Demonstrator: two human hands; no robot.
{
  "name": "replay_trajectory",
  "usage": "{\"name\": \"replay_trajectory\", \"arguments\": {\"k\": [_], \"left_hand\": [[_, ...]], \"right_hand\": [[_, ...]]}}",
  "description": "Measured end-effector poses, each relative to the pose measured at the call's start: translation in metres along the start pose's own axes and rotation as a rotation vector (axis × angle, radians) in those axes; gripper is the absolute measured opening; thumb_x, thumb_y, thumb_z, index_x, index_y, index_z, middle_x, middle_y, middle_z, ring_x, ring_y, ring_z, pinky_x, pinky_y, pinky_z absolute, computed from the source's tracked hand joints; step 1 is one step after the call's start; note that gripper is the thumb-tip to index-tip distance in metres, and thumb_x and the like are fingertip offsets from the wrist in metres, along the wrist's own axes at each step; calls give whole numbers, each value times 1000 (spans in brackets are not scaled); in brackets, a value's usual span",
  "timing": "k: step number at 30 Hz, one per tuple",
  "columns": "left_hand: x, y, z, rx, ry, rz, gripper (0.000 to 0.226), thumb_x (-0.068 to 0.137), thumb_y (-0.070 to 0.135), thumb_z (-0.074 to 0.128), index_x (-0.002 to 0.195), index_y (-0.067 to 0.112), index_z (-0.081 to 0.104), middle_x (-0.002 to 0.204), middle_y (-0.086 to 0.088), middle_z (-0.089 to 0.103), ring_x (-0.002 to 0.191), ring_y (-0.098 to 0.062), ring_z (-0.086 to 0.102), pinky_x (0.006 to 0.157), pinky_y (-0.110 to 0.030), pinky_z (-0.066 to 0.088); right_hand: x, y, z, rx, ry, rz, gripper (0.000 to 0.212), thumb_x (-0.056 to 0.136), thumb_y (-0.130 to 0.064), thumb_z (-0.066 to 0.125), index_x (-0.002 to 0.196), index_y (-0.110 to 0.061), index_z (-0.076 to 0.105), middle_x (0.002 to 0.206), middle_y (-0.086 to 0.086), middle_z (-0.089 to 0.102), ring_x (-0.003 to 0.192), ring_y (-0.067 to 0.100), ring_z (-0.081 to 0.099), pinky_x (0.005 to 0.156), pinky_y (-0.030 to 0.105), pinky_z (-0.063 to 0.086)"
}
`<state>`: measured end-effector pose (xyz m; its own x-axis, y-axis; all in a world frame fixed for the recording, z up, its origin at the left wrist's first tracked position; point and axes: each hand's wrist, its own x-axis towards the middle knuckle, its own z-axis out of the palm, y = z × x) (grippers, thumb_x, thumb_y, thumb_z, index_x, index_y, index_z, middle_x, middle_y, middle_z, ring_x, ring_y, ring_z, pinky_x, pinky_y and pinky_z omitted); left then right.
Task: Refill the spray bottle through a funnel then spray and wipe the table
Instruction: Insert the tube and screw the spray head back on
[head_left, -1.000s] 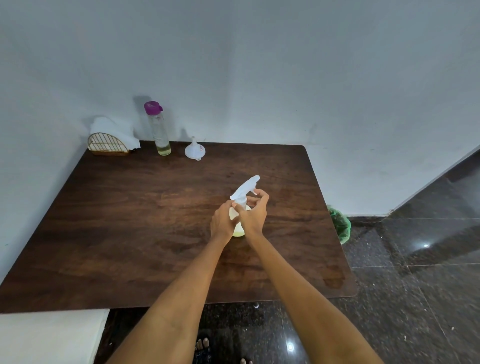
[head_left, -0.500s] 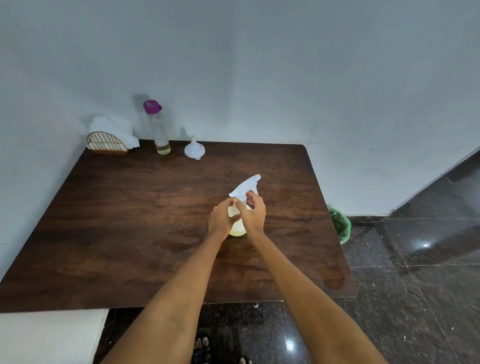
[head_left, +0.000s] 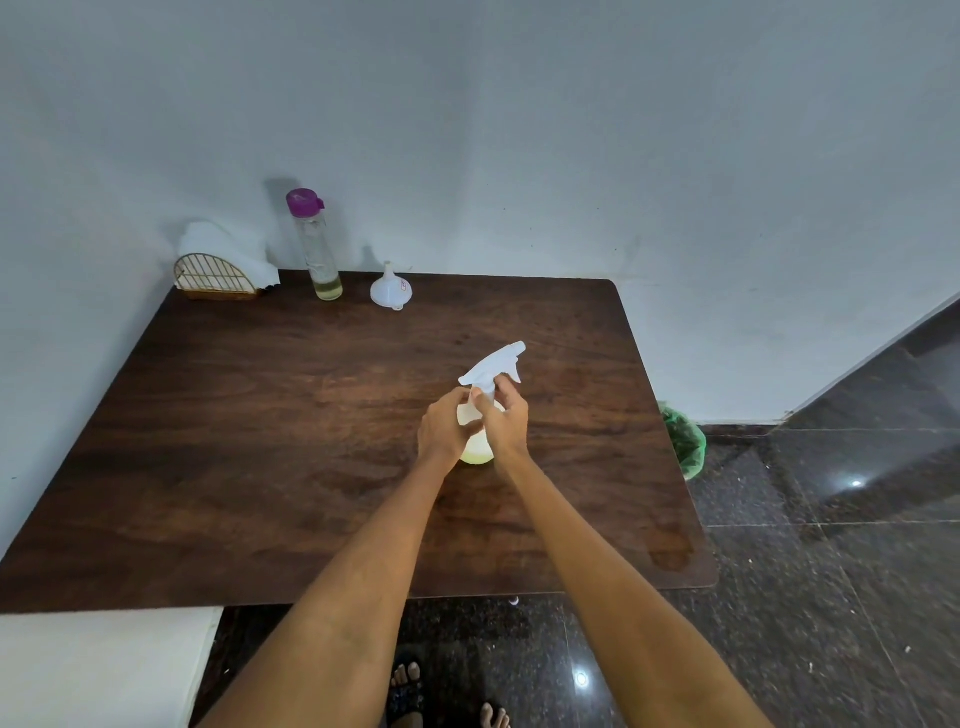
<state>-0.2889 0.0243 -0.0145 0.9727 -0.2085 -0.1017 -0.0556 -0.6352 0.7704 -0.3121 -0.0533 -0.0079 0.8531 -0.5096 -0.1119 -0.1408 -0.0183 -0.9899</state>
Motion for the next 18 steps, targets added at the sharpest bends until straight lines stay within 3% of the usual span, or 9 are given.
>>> {"name": "replay_trajectory", "arguments": {"k": [4, 8, 10, 13, 16, 18], "left_hand": [[0, -2, 0, 4, -1, -4, 35, 82, 22, 70, 114, 13, 60, 114, -5, 69, 105, -26, 64, 84, -38, 51], [-3, -2, 1, 10, 20, 14, 28, 85, 18, 64, 113, 13, 61, 114, -4, 68, 107, -25, 62, 85, -38, 50], [-4, -1, -1, 0, 27, 8, 21, 88, 19, 59, 109, 15, 61, 110, -3, 70, 103, -26, 63, 83, -39, 51], [-4, 0, -2, -6, 13, 8, 18, 88, 19, 59, 105, 15, 62, 104, -4, 71, 98, -26, 65, 79, -38, 51], [-3, -1, -3, -6, 1, 15, 19, 85, 19, 62, 103, 14, 62, 102, -3, 71, 96, -25, 65, 77, -37, 50], [-4, -2, -2, -11, 5, 18, 20, 84, 18, 63, 104, 14, 62, 103, -2, 71, 96, -24, 65, 77, -37, 50]], "right_hand": [[4, -4, -2, -34, 6, -14, 21, 84, -3, 62, 67, -13, 54, 65, -3, 54, 66, 10, 51, 70, 28, 45], [-2, -6, 10, -152, 182, 6, 9, 79, -12, 70, 79, -5, 65, 77, 1, 64, 72, 13, 57, 68, 29, 48], [-5, -6, 15, -159, 248, -18, 9, 78, -13, 71, 80, -7, 65, 83, 2, 67, 75, 13, 59, 65, 21, 47], [-7, -4, 13, -88, 175, -14, 8, 84, -15, 65, 83, -12, 58, 83, -5, 62, 75, 8, 57, 69, 16, 45], [-6, 0, 8, 6, 27, 36, 3, 90, -13, 57, 90, -12, 55, 85, -7, 58, 78, 6, 56, 78, 24, 47], [-5, 2, 9, 16, 64, 29, 2, 89, -9, 59, 89, -9, 57, 84, -6, 60, 77, 7, 57, 78, 27, 49]]}}
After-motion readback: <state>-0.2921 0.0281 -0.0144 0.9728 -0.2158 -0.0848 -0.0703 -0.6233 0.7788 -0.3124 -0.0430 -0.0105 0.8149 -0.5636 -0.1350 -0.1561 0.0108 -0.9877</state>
